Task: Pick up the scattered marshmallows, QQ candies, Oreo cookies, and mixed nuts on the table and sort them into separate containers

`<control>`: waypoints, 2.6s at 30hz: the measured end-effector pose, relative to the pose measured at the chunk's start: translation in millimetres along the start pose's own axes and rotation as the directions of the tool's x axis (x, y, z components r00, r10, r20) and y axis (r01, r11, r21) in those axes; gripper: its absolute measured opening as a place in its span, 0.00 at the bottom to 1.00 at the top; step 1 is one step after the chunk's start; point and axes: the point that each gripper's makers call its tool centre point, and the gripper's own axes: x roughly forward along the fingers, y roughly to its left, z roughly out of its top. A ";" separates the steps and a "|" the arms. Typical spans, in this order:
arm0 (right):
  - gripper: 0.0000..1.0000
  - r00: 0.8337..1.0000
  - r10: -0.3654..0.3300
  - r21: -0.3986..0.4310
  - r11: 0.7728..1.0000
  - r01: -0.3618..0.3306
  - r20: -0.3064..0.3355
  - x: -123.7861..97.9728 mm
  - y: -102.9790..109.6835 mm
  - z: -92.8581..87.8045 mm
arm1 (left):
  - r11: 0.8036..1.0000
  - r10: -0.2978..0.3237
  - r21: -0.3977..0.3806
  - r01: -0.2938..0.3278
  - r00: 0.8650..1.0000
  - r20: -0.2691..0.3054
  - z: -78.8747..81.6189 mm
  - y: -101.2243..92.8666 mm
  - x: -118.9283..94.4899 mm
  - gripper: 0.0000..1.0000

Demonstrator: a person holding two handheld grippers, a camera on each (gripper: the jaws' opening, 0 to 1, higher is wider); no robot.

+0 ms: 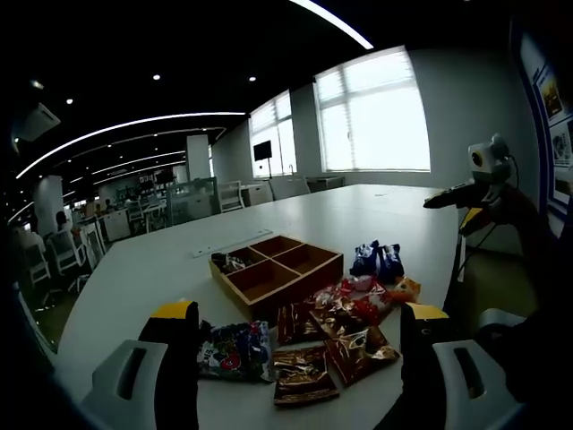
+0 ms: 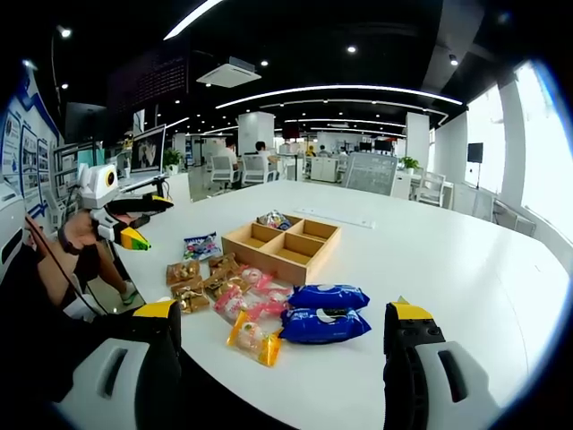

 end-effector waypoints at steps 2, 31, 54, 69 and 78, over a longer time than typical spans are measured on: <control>0.90 1.000 0.002 -0.002 1.000 -0.002 -0.002 0.3 0.7 -0.3 | 1.000 -0.010 -0.004 0.010 1.000 0.002 1.7 -2.5 -2.6 0.97; 0.89 1.000 0.002 -0.005 1.000 -0.002 -0.005 -0.5 0.1 -2.4 | 1.000 -0.005 0.017 0.005 1.000 -0.008 7.3 -7.0 -20.5 0.95; 0.89 1.000 0.001 -0.010 1.000 -0.001 -0.009 1.3 0.6 -2.0 | 1.000 0.001 0.010 -0.001 1.000 -0.018 2.2 -3.0 -21.8 0.94; 0.89 1.000 -0.002 -0.004 1.000 0.002 -0.004 -0.7 -0.8 -2.5 | 1.000 0.002 0.001 -0.002 1.000 -0.018 2.5 -3.8 -20.6 0.94; 0.89 1.000 -0.003 -0.005 1.000 0.003 -0.008 -0.7 -1.5 -3.6 | 1.000 0.009 0.004 -0.009 1.000 -0.028 -0.9 -0.9 -18.4 0.93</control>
